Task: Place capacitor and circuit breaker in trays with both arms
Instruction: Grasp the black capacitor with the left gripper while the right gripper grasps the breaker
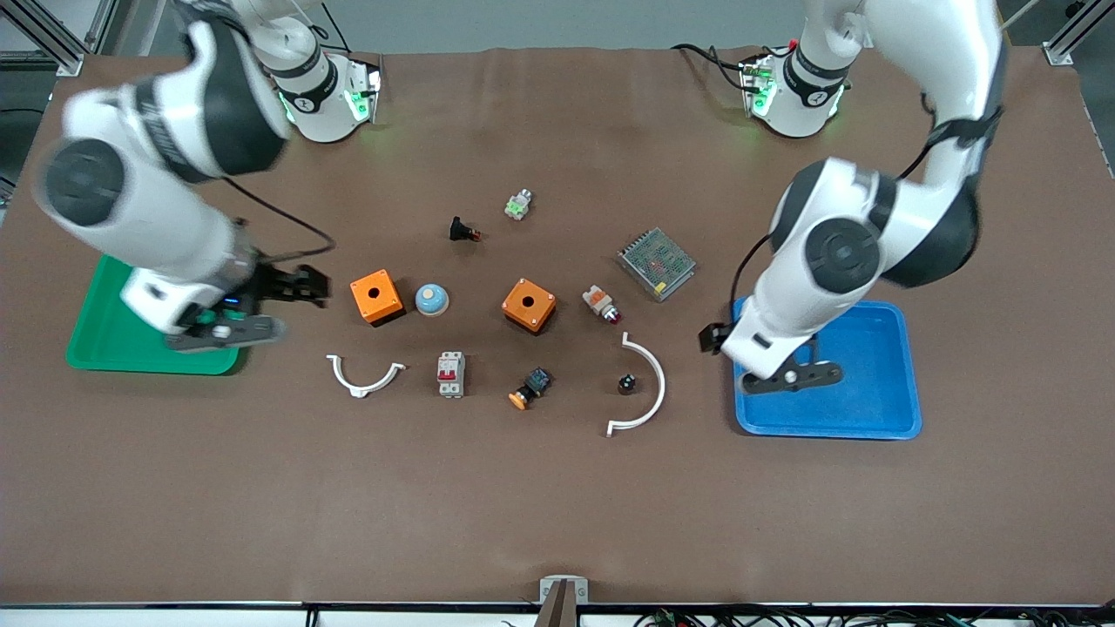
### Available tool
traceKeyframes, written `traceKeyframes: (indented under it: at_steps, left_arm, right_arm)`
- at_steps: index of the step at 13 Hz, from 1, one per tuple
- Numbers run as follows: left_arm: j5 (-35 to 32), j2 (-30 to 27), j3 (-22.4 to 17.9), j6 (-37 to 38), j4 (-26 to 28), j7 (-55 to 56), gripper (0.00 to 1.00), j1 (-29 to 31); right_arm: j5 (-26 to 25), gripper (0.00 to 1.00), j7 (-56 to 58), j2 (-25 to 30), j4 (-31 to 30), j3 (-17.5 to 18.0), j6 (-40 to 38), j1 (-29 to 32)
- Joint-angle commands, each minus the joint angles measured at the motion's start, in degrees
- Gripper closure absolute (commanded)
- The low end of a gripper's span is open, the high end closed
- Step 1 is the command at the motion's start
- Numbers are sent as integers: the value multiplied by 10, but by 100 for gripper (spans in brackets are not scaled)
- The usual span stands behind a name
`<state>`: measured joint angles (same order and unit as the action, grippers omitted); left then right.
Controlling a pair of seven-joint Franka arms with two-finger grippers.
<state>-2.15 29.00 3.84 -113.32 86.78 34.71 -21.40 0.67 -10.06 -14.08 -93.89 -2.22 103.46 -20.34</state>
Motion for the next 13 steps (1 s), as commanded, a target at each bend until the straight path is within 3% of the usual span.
traceKeyframes:
  at_steps: [1, 5, 7, 11, 13]
  left_arm:
    - [-6, 107, -3, -31, -99, 137, 1, -51]
    - [-7, 187, -6, -131, -121, 215, 14, -83]
    - [-7, 210, -6, -164, -120, 236, 18, -87]
    - [-7, 237, -6, -181, -119, 246, 30, -95]
    - [-4, 238, -5, -181, -117, 250, 41, -96]
  right_arm:
    - [0, 0, -57, -43, 17, -5, 25, -38]
    - [6, 0, -102, -116, 45, -4, 53, -73]
    - [40, 0, -114, -140, 47, -5, 78, -82]
    - [51, 0, -178, -207, 90, -5, 93, -103]
    - [57, 0, -179, -226, 93, -5, 119, -97]
